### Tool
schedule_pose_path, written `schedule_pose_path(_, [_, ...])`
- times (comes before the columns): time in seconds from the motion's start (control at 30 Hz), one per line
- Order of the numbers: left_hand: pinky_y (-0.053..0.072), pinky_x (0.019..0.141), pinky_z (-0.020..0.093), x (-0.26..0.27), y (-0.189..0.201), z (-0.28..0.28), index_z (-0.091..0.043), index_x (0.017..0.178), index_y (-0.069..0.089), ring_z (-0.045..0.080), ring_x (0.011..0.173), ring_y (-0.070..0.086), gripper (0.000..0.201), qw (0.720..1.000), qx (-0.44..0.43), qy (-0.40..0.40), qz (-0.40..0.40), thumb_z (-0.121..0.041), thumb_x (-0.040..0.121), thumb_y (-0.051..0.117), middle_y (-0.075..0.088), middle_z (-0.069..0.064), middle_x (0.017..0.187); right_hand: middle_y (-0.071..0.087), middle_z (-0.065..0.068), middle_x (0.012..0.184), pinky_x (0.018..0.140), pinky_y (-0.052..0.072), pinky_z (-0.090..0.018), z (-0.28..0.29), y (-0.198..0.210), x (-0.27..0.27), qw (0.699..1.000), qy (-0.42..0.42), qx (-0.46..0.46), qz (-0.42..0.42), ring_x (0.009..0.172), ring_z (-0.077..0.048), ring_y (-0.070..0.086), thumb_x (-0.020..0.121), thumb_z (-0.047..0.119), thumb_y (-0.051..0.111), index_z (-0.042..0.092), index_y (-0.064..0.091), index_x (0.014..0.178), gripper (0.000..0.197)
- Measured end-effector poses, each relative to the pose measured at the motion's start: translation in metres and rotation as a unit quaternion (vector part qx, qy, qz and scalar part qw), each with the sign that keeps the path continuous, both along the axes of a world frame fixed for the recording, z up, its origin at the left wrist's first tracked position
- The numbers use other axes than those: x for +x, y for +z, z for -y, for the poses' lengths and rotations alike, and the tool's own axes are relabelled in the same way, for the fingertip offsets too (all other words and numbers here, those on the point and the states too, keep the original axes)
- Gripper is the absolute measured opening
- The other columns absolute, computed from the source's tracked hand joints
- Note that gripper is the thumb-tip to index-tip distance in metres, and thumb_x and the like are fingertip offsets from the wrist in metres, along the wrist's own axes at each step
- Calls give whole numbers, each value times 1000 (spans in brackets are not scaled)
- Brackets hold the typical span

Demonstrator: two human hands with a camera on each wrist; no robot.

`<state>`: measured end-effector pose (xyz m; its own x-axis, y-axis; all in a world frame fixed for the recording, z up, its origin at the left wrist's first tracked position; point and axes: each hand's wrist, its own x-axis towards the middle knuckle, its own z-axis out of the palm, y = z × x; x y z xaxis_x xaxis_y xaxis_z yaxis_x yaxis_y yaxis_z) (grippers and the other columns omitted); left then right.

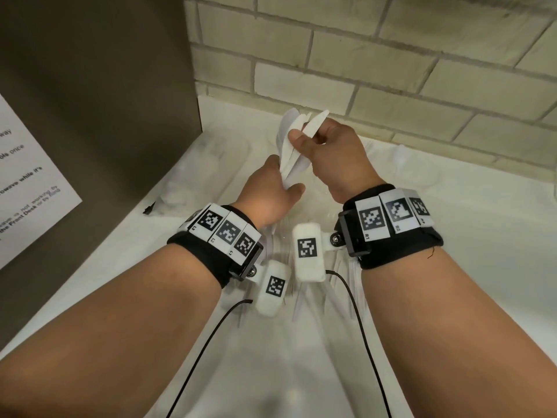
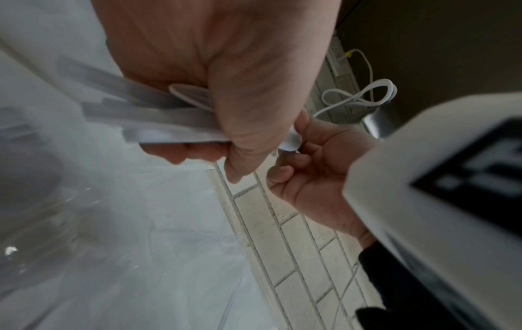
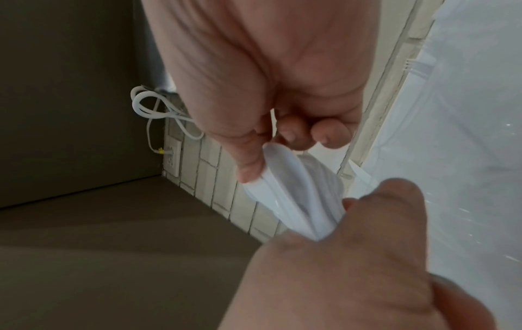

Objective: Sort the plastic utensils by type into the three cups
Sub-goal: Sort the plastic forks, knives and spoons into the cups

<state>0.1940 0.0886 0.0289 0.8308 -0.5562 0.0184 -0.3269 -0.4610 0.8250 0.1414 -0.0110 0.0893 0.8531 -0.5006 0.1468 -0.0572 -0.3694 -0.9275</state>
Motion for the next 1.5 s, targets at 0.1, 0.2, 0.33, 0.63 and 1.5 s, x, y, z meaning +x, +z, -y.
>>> schedule_pose_path(0.1, [56, 76, 47, -1, 0, 0, -14, 118, 42, 27, 82, 64, 44, 1000, -16, -8, -13, -35, 86, 63, 57, 4, 93, 59, 7, 75, 59, 38, -17, 3, 5, 0, 1000, 4, 10, -10, 63, -3, 53, 92, 20, 62, 10, 66, 101, 15])
schedule_pose_path(0.2, [55, 77, 49, 1, 0, -1, -13, 119, 43, 27, 84, 63, 48, 999, -26, -13, -19, -36, 84, 67, 55, 2, 91, 58, 10, 67, 51, 37, -11, 6, 10, 0, 999, -4, 43, 5, 45, 6, 50, 92, 16, 62, 11, 65, 93, 6])
schedule_pose_path(0.33, [55, 78, 50, 4, -4, -3, -17, 111, 42, 28, 84, 63, 43, 999, -33, -17, -31, -40, 83, 67, 57, 5, 89, 58, 5, 62, 48, 36, -18, 8, 14, 3, 997, -16, 68, 11, 43, -2, 47, 91, 15, 63, 10, 65, 82, 10])
schedule_pose_path(0.63, [56, 62, 38, 6, -11, -9, -11, 109, 47, 20, 62, 58, 30, 993, -87, -30, -77, -34, 93, 56, 59, 6, 82, 73, -18, 90, 46, 37, -25, 19, 36, 4, 987, -35, 122, 101, 42, -11, 44, 96, 14, 53, 6, 62, 88, 14])
schedule_pose_path(1.5, [48, 94, 44, 32, -17, -31, -13, 95, 61, 14, 72, 68, 11, 899, -261, -33, -350, -17, 96, 51, 65, 1, 81, 67, -14, 107, 78, 59, -39, 48, -14, 93, 992, -122, 9, -4, 66, -16, 70, 83, 17, 71, 3, 56, 119, 42])
